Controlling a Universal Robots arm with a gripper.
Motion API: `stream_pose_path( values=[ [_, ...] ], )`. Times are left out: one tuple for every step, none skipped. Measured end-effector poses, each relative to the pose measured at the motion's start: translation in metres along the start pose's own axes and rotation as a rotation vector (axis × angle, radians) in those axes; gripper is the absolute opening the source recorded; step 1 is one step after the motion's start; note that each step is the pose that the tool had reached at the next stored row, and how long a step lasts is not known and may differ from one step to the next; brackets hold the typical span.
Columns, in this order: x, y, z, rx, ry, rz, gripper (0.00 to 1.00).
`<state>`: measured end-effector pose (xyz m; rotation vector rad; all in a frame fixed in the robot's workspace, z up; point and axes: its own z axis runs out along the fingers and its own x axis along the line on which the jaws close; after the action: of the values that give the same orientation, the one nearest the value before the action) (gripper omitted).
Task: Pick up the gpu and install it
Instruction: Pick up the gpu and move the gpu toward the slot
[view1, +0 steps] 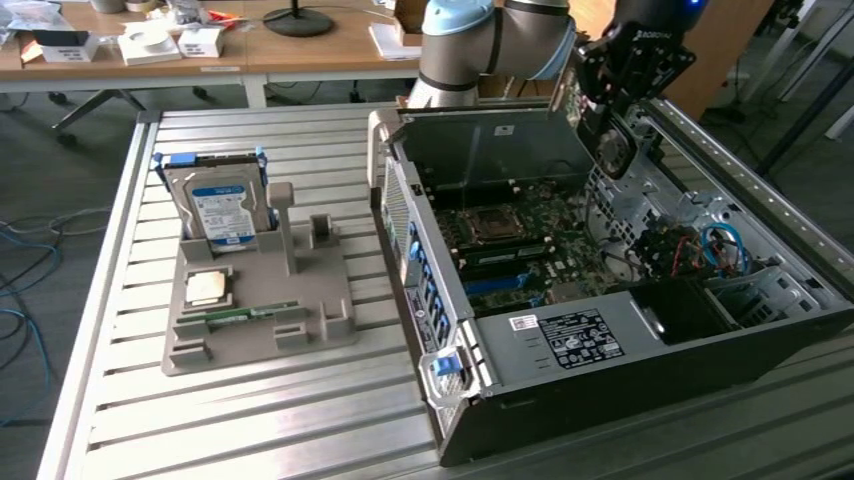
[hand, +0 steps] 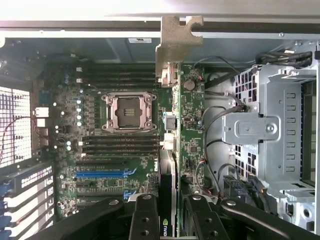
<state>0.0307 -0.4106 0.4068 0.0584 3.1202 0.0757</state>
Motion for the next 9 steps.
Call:
stream_pose_path(
  values=[
    [0.0,-0.0001,0.0017,-0.0002,0.0,0.0,0.27],
    [0.0001,-0.0002,0.0031,-0.0002,0.0,0.0,0.27],
    [0.0001,-0.0002,0.0042,-0.0001,0.0,0.0,0.27],
    [0.0001,-0.0002,0.005,0.0001,0.0001,0.0,0.27],
    [0.0001,-0.0003,0.0051,0.0001,0.0001,0.0,0.27],
    [0.0001,-0.0003,0.0051,0.0003,0.0001,0.0,0.27],
    [-0.0006,-0.0003,0.0054,0.0,0.0,0.0,0.27],
    [-0.002,-0.0003,0.0056,0.0,0.0001,0.0,0.27],
    [-0.0035,-0.0002,0.0058,-0.0002,0.0001,0.0,0.27]
  ],
)
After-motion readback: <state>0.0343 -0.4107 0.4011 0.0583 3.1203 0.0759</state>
